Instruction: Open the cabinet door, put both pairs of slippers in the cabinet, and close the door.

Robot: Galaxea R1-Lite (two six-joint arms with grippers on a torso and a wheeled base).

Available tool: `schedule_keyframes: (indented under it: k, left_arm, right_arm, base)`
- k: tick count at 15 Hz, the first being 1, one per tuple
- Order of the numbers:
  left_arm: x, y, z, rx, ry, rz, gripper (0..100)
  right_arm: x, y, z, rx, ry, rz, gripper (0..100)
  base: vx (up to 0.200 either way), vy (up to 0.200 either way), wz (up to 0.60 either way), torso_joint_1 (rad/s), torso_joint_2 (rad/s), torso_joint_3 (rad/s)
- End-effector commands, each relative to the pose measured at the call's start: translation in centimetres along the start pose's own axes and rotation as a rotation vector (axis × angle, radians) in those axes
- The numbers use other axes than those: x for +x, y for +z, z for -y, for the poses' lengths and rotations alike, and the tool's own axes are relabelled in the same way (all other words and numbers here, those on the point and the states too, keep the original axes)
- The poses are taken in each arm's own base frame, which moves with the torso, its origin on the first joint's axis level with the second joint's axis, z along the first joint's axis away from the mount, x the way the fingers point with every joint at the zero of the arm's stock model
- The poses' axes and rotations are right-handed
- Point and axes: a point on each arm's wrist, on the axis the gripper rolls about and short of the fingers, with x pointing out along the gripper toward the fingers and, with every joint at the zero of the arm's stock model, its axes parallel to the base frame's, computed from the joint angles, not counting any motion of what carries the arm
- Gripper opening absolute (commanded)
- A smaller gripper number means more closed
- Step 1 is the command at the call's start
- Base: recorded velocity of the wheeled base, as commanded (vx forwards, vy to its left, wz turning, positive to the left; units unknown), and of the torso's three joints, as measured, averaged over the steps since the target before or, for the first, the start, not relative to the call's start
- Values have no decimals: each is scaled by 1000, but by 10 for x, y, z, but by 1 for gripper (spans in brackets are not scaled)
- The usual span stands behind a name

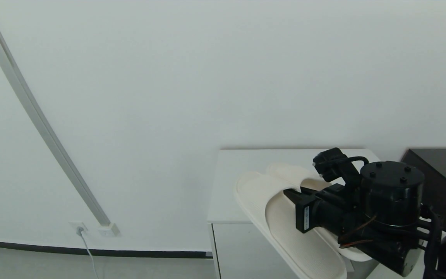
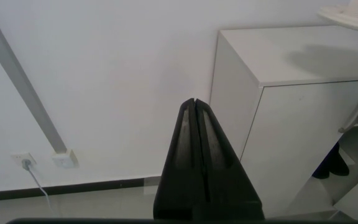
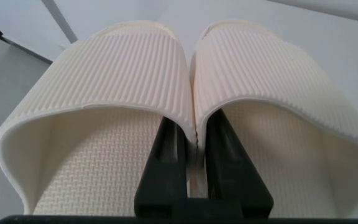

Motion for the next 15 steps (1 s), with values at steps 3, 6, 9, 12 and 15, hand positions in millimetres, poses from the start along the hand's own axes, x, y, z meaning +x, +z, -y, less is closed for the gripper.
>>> schedule_keyframes:
  k: [3,6,9,12,15]
  left_arm:
    - [0,0,0,0,0,-1,0]
    - [0,0,0,0,0,-1,0]
    - [0,0,0,0,0,-1,0]
    - [0,0,0,0,0,-1,0]
    - [0,0,0,0,0,-1,0]
  right_arm:
    - [-8,2,1,-4,8,-16,0]
    - [-8,1,1,-6,9,-20,0]
    - [-7,1,1,-8,8,-22,0]
    - [-7,0,1,-10,8,-25,0]
    - [-7,0,0,-12,10,-25,0]
  base:
    - [0,0,0,0,0,0]
    - [-67,0,0,1,-1,2]
    - [-200,0,0,9,4,-2]
    - [-200,0,0,-10,1,9]
    - [-200,0,0,-1,2,2]
